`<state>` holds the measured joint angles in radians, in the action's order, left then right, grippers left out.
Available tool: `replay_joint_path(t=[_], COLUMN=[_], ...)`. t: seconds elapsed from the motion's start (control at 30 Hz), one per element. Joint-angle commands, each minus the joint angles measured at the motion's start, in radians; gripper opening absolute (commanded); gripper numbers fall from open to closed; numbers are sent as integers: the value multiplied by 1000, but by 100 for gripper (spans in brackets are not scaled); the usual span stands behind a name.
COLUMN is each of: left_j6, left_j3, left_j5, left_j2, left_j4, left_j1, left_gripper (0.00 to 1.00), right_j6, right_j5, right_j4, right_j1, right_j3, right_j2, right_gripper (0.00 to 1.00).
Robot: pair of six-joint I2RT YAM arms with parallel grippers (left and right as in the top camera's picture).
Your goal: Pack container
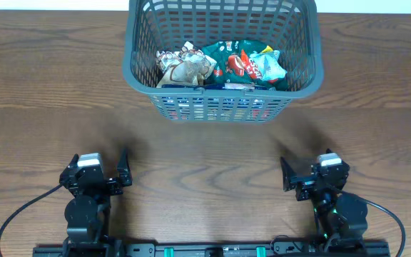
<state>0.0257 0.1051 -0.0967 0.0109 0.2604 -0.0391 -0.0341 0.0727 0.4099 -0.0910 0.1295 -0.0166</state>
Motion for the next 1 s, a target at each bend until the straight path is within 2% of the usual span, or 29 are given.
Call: replay_joint_path(t=[0.0, 0.97], left_j6=[-5, -5], left_j3=[-23, -23], left_j5=[-12, -12], left_j2=[-7, -7], left_j4=[3, 3], left_j1=[5, 5], left_gripper=[99, 99], right_j6=[-13, -12], right_j5=[6, 6], right_j4=[-1, -1], right_j1=[-13, 0], right_j3=[-10, -10], right_j2=[11, 11], right_gripper=[99, 99])
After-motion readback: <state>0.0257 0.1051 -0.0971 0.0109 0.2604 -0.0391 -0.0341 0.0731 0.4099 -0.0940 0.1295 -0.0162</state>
